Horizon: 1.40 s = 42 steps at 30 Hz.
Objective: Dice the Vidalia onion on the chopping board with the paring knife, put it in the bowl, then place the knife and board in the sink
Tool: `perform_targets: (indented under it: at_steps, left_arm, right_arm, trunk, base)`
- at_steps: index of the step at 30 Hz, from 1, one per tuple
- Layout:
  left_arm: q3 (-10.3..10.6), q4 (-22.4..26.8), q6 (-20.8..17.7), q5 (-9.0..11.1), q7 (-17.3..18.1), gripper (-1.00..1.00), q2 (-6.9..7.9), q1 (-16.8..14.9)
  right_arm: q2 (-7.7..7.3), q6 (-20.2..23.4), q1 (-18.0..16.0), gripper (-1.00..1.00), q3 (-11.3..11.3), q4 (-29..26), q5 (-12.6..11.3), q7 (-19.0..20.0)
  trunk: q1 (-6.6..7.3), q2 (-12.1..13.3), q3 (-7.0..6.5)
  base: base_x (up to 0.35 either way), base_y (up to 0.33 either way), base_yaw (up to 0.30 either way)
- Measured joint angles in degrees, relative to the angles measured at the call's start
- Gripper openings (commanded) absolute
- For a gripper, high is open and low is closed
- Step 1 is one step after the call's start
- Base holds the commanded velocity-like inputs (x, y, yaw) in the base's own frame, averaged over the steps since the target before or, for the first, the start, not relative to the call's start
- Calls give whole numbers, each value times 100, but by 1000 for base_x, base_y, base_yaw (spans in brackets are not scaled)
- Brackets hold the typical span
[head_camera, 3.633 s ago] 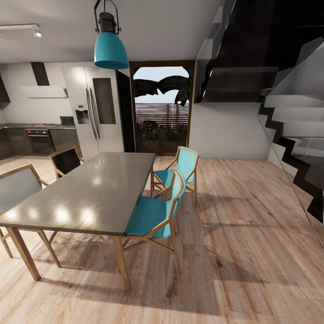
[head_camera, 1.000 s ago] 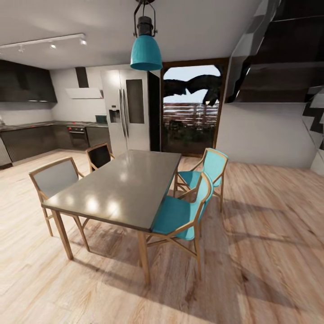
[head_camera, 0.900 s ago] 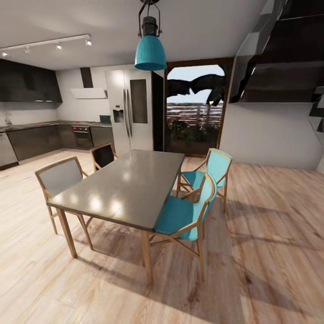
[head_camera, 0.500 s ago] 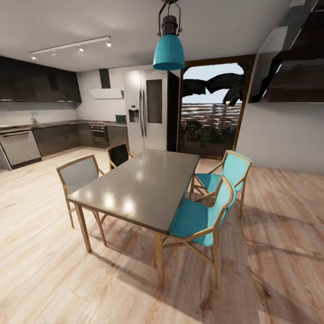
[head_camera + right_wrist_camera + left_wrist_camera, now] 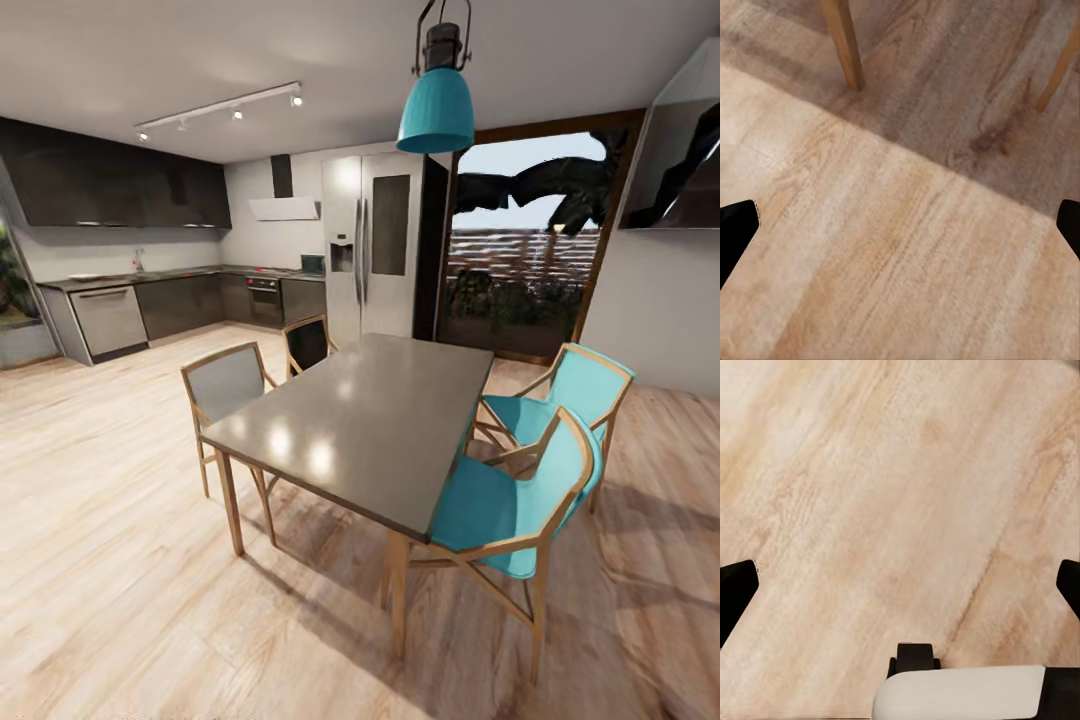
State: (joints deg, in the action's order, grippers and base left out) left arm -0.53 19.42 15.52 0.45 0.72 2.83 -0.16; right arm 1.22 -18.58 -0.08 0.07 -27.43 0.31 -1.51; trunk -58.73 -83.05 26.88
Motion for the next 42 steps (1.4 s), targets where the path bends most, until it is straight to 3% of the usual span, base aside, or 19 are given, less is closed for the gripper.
perform_targets:
  at_steps: [19, 42]
  left_arm:
    - [1, -24, 78, -3, 0, 100, 6, 0]
    - [5, -26, 79, -1, 0, 100, -6, 0]
  right_arm:
    - [0, 0, 0, 100, 0, 70, 0, 0]
    - [-15, 0, 0, 100, 7, 72, 0, 0]
  trunk:
    - [0, 0, 0]
    - [2, 0, 0]
  base:
    - [5, 9, 251]
    - [182, 204, 251]
